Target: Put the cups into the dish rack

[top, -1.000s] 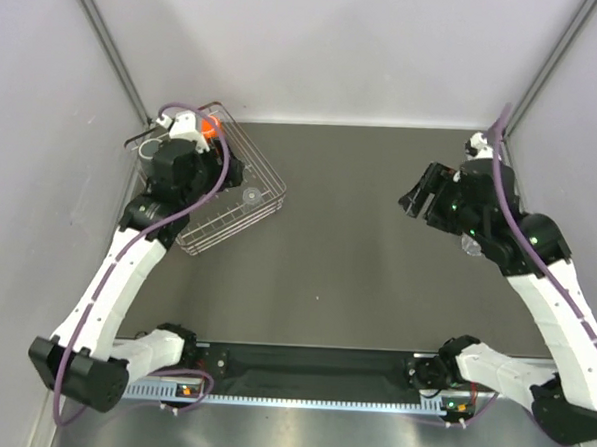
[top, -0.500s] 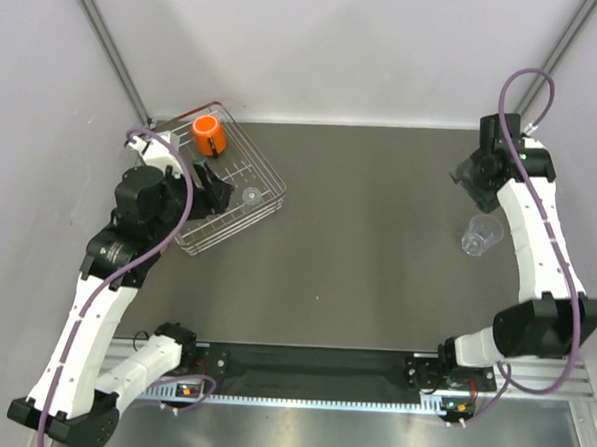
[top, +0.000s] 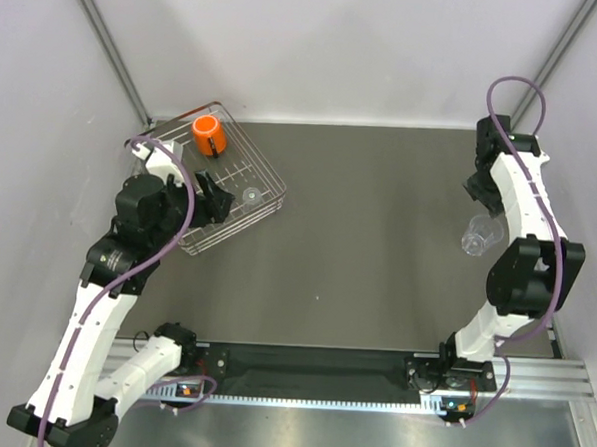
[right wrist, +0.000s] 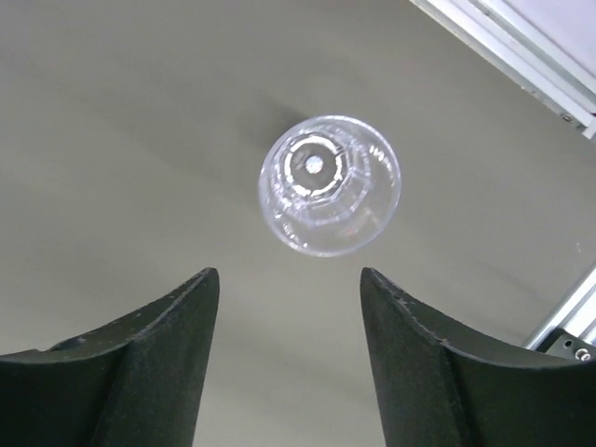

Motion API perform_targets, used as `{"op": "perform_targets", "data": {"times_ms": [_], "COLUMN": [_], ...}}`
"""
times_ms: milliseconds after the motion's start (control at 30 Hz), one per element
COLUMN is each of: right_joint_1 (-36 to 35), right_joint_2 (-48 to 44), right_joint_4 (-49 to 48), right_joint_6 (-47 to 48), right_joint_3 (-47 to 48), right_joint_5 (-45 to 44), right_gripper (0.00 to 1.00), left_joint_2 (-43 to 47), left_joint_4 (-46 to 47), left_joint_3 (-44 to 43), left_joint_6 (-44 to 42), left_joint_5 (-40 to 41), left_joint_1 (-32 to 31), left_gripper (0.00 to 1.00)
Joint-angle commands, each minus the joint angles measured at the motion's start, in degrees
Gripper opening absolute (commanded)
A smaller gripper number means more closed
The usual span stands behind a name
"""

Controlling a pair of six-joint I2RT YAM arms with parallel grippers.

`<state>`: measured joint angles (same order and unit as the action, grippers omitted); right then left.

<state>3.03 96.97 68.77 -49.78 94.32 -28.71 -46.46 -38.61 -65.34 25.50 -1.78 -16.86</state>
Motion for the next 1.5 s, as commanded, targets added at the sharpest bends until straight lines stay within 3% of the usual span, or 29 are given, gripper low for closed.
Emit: {"op": "perform_targets", "data": {"times_ms": [0,233,833,900,1133,1167,1333,1467], "right_joint_1": [1.02,1.72,3.21,3.39,3.48,3.48,3.21,3.13], "right_joint_2": [2.43,7.97,10.26,10.17,7.10,6.49,-0.70,-9.15], "right_joint_4": [0.49,-0.57,-9.09,-9.53,-10.94,-11.03,-14.19,-19.01], "right_joint_6": [0.03,-0.05,-1.99,-2.08,-0.85,0.02,6.44,11.98], "right_joint_3": [1.92,2.89,-5.63,-6.34,-8.72,-8.63,-8.45,-8.89], "right_joint_5": [-4.51,-4.95,1.46,2.08,4.10,5.40,15.59,33.39], "right_gripper": [0.60,0.55,0.45,0.39,0.06,0.00,0.00,0.00], "left_joint_2": [1.46,0.49,1.02,1.28,1.20,1.11,-1.17,-1.44], "left_joint_4": [1.26,1.87,-1.99,-2.61,-4.28,-4.72,-5.60,-0.08], "left_joint_3": [0.21,0.22,-2.95,-3.04,-4.79,-5.23,-8.66,-9.02], "left_joint_6": [-2.20,-1.50,0.52,1.30,4.21,4.56,5.97,8.51], "left_joint_5": [1.25,3.01,3.72,3.54,2.13,2.05,-1.47,-4.27], "left_joint_1": [0.08,0.16,0.16,0.16,0.16,0.16,0.16,0.16], "left_gripper": [0.75,0.75,0.74,0.74,0.74,0.74,0.74,0.75]}}
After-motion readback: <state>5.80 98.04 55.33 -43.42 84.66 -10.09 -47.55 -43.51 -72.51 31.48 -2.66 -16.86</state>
